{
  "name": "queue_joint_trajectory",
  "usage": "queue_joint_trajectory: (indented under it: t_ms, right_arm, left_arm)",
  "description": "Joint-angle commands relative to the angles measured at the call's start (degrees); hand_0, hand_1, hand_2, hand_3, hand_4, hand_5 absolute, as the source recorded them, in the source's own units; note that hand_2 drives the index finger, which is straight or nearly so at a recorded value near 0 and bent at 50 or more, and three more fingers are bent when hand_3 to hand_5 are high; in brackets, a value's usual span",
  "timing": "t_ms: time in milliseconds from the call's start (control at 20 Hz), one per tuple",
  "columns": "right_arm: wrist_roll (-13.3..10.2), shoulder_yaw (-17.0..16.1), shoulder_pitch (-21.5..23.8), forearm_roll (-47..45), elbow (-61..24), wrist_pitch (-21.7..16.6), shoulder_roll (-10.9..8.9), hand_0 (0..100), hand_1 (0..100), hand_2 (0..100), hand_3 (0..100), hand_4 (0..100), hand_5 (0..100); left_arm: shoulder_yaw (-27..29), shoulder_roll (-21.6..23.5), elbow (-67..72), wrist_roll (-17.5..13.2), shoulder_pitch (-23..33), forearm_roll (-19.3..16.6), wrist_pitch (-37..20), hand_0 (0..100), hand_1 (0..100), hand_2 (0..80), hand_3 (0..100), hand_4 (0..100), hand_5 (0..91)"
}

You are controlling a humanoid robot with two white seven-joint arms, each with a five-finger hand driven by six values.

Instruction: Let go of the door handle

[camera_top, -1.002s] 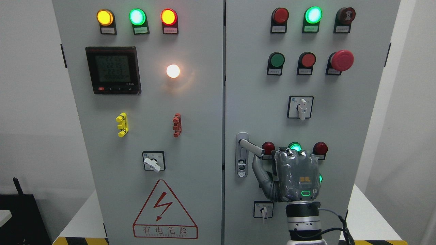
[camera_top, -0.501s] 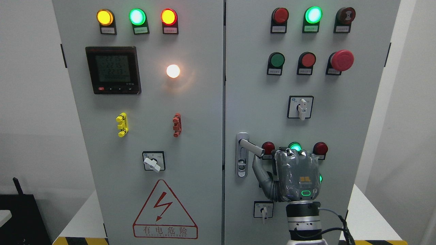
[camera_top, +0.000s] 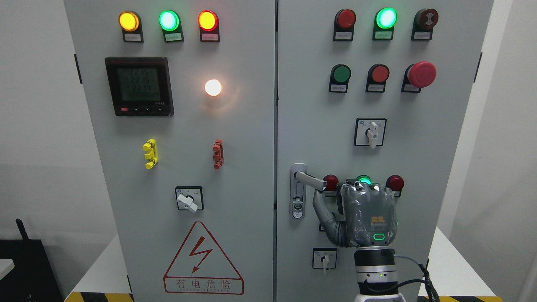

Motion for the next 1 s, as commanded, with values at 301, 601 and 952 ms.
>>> queue_joint_trajectory:
  t_ms: [301, 601, 952]
  right_arm:
    - [-0.1, -0.2, 0.3, -0.1, -0.1, -0.1, -0.22, 56, 6, 100, 100, 100, 100]
    - [-0.1, 0.0, 0.4, -0.7, -0.1, -0.2, -0.31, 56, 5, 100, 100, 100, 100]
    - [-0.2, 0.2, 0.7, -0.7, -0.5, -0.2, -0.4, 57, 5, 100, 100, 100, 100]
  left_arm:
    - [0.1, 0.0, 0.5, 0.0, -0.2, 0.0, 0.0, 12, 39, 0.0, 0, 0, 0.0]
    - [0.1, 0.0, 0.5, 0.0, -0.2, 0.0, 0.0, 12, 39, 0.0, 0, 0, 0.0]
    - [0.1, 0.0, 0.5, 0.0, -0.2, 0.0, 0.0, 12, 39, 0.0, 0, 0, 0.0]
